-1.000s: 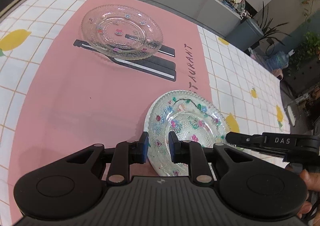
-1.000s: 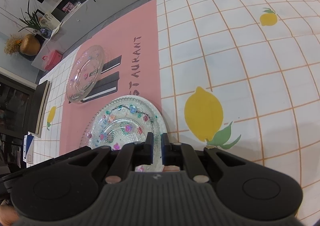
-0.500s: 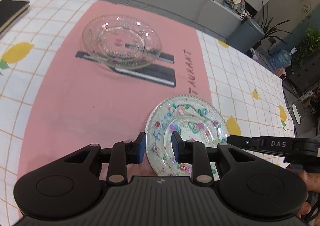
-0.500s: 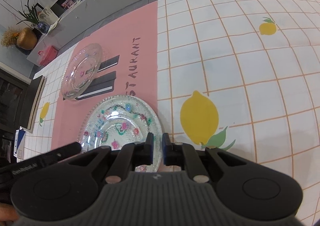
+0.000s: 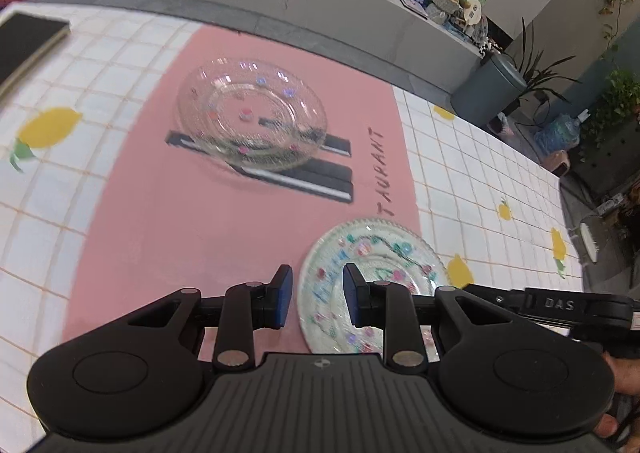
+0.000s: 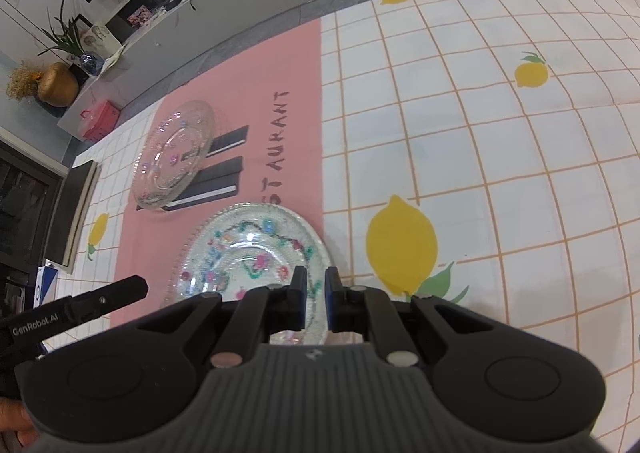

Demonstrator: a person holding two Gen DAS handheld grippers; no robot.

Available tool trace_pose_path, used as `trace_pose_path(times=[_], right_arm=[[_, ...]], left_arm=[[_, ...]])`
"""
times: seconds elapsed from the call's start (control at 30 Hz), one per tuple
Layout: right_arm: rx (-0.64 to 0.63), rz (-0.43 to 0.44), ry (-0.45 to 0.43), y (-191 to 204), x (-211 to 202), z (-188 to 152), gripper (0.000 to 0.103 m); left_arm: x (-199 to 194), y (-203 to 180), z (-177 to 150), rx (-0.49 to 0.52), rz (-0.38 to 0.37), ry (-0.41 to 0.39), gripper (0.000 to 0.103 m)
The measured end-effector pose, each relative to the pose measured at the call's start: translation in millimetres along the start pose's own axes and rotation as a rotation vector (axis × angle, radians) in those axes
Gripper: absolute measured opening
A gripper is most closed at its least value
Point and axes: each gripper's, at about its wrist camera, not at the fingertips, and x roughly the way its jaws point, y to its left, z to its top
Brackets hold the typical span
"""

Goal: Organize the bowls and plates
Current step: 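Open both tools and lift them off the stacked plates, then move both tools to the second clear glass plate by the bottle print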

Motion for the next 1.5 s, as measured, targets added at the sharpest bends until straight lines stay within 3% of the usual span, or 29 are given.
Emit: trace_pose_path(times=[0.2,0.33,0.5,0.6,0.67,0.73,1.03,1.23,1.5], right_arm=[[0.026,0.071,-0.036,16,-9,1,0.011],[0.04,0.11,-0.048,30,-8,4,0.022],[0.067,0.131,-0.078,47,-1,23,0.027],[0.079,0.143,-0.094,56,5,40,0.03],[0.086,0.157,-0.103,60,9,50,0.035],[0.101,0.177,-0.105,61,15,59,0.04],[0.122,0.173,-0.004,52,75,86,0.041],[0.111,0.204,0.025,52,103,95,0.041],[0.129,0.307,0.004,47,135,93,0.036]], left_arm=[[-10,7,14,0.083,0.115,-0.06,0.036],[-10,17,26,0.13,0.207,-0.103,0.036],[-4,32,48,0.091,0.217,-0.103,0.037],[3,37,59,0.069,0.223,-0.103,0.048],[7,36,64,0.093,0.245,-0.124,0.065],[13,39,65,0.115,0.264,-0.14,0.068],[45,78,86,-0.034,0.213,-0.091,0.065],[60,68,94,0.03,0.262,-0.103,0.064],[74,74,90,0.02,0.21,-0.129,0.059]])
